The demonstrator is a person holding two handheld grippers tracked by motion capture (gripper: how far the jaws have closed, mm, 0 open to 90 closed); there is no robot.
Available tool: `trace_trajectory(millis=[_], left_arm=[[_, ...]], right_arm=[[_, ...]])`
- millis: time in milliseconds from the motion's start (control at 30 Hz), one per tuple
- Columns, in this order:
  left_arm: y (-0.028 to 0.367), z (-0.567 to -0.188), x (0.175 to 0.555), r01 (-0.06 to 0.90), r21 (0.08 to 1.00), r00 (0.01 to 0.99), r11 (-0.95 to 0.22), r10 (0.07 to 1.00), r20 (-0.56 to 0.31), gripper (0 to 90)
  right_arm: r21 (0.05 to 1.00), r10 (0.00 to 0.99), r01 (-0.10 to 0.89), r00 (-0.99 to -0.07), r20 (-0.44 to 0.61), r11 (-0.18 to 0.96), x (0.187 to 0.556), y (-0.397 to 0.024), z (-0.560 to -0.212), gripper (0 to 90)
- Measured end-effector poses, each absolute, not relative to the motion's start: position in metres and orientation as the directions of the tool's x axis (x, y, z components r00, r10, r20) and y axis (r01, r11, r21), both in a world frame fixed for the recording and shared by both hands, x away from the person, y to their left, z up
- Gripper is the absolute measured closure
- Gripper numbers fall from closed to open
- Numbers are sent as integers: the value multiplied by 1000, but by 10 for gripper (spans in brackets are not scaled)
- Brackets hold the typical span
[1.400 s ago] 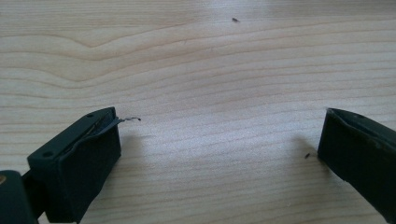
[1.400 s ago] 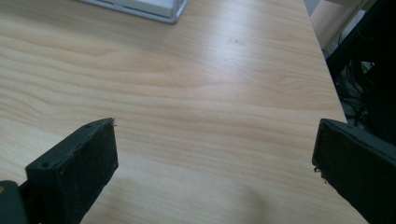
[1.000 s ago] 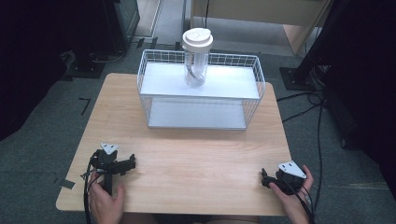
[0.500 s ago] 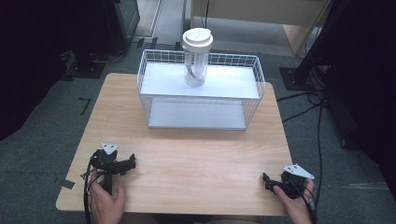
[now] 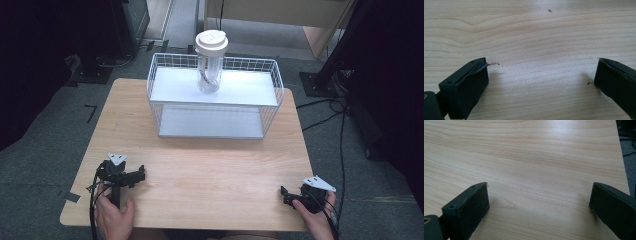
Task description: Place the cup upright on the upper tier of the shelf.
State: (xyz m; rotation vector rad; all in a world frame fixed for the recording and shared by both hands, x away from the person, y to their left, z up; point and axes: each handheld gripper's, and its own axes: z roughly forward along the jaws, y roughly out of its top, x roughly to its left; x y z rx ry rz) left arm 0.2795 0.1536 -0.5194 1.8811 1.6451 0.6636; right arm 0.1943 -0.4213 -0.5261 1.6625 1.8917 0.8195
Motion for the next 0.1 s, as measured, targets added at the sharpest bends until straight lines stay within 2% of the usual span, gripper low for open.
trace_trajectory(millis=[100], left_arm=[[154,-519,279,721,686,130,-101,992,9,0]], right_arm=[[713,990,697,-141,27,80,194,-421,-526,24]])
